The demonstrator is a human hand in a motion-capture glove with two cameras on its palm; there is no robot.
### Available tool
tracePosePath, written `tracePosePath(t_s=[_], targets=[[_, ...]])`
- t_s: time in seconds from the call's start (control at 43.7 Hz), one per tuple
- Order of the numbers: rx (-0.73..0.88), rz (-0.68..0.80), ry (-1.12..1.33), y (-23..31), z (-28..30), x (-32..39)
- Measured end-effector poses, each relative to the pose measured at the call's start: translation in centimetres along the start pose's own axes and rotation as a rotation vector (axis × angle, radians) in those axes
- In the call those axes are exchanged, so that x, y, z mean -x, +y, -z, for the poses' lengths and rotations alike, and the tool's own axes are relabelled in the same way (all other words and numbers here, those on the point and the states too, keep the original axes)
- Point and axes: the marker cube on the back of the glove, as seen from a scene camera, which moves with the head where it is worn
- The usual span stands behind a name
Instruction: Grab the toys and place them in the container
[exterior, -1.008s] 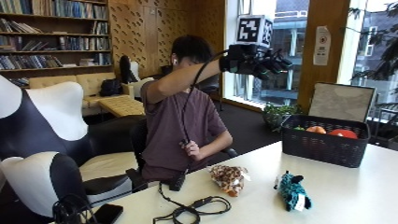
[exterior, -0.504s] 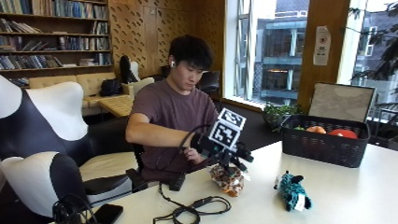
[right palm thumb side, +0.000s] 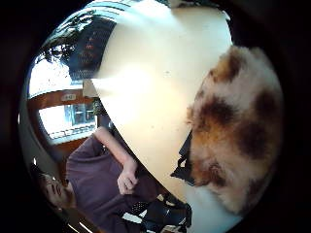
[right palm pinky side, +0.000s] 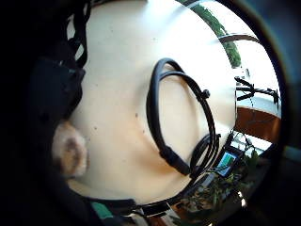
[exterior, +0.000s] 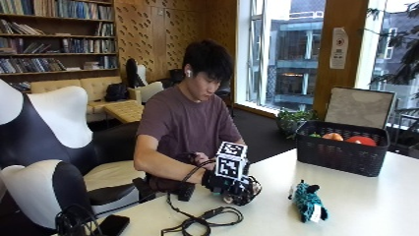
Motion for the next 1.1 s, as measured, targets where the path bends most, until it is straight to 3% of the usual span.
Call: tracePosePath(t_s=[0.137,0.298,0.595,0.802,1.031,1.099], targets=[[-0.106,-0.069,-0.106,-1.1,0.6,-1.2],[-0.050,-0.142,-0.181,-2.0,2.2,-2.2],[-0.131,-0.280,-0.128,-4.1,14.5,-4.5],[-0.197,-0.255,0.001,-6.8,23.6,1.7],[-0.207,-0.068,0.172,-12.8,30.5,13.1],[-0.217,-0.079,0.220,-15.3,31.9,16.9]])
